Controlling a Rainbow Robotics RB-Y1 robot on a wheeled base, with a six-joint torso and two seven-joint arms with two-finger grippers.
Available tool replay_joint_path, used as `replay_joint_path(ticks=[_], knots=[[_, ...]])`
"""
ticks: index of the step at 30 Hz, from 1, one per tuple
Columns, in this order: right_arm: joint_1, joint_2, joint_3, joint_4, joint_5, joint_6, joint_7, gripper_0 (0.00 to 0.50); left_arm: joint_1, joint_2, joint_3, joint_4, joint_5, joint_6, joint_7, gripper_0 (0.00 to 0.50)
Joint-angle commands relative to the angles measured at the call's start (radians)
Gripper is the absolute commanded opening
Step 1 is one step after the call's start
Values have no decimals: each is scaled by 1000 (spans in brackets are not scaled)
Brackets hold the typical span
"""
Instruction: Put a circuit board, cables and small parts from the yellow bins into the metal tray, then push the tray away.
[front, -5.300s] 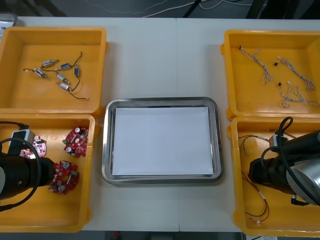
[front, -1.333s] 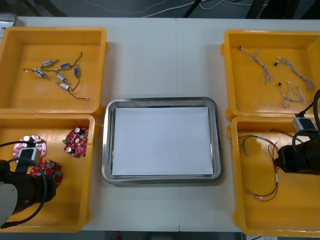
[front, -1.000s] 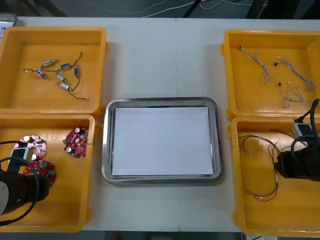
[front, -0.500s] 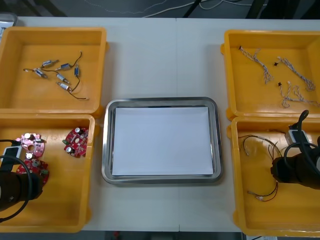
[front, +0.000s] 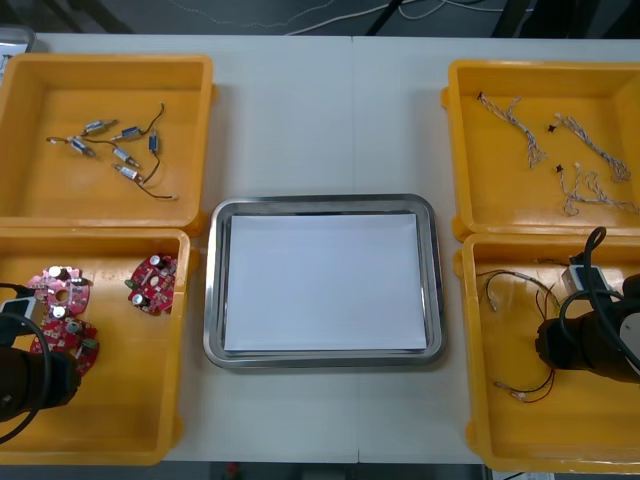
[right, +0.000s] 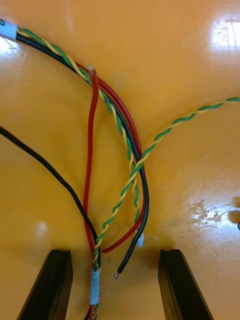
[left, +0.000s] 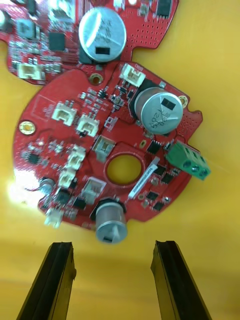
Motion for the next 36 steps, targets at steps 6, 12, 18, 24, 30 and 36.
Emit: replay_joint_path(ticks=[6,12,18,24,30,36], knots=[[29,29,30,-3,4,-5,8,42,-51,45,91,-78,59,71,-117,465],[26,29,30,-3,-1,-6,11,0,-85,59,96,-80,64,96,21,475],[1,27,22,-18,-4,15,15,0,-130,57,94,-80,55,150,201,473],[-48,24,-24,-77,-18,147,15,0,-174,57,100,-80,64,208,408,474],[-77,24,-89,-138,-42,273,12,0,-176,57,89,-89,55,208,592,475],[-86,24,-150,-178,-71,330,12,0,-176,40,50,-98,-13,190,744,475]])
